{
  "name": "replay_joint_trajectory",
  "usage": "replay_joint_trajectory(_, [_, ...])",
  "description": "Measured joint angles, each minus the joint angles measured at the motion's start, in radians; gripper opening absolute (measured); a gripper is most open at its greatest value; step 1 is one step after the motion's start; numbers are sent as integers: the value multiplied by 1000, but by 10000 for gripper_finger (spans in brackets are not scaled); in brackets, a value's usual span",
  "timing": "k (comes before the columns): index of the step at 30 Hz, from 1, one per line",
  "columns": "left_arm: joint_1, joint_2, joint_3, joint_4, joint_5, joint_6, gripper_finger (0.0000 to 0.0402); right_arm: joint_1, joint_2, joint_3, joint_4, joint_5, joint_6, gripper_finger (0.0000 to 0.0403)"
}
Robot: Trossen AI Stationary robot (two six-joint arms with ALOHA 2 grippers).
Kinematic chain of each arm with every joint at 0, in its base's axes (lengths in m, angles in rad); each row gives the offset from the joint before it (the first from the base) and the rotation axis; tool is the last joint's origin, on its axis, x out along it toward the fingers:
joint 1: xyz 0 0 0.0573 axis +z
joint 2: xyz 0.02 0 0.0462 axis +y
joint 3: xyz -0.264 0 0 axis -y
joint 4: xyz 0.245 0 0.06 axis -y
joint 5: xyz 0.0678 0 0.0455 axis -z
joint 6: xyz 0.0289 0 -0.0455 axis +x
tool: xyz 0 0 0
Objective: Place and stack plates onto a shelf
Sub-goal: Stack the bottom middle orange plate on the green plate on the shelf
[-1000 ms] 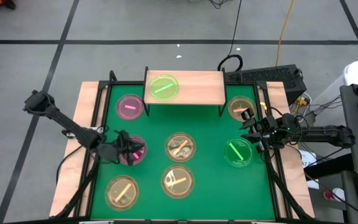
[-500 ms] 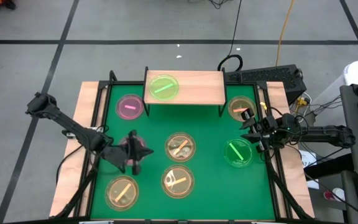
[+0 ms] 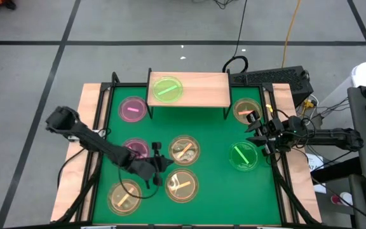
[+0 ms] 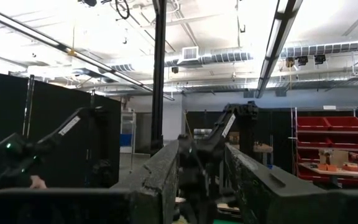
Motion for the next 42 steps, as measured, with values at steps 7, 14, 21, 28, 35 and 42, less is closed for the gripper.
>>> replay_joint_trajectory(7, [1, 121, 0, 34, 0, 0, 14, 0, 0, 0, 0, 0, 0, 114])
replay_joint_trajectory(14, [-54, 132, 2, 142, 9, -2, 14, 0, 0, 0, 0, 0, 0, 114])
replay_joint_trajectory(21, [-217, 153, 211, -60, 11, 73, 14, 0, 0, 0, -1, 0, 0, 114])
replay_joint_trajectory(28, [-326, 291, 503, -361, -65, 138, 14, 0, 0, 0, -2, 0, 0, 114])
replay_joint_trajectory(35, [-323, 375, 538, -367, -24, 67, 15, 0, 0, 0, -13, 0, 0, 114])
replay_joint_trajectory(42, [-307, 394, 536, -344, 19, 20, 46, 0, 0, 0, -15, 0, 0, 114])
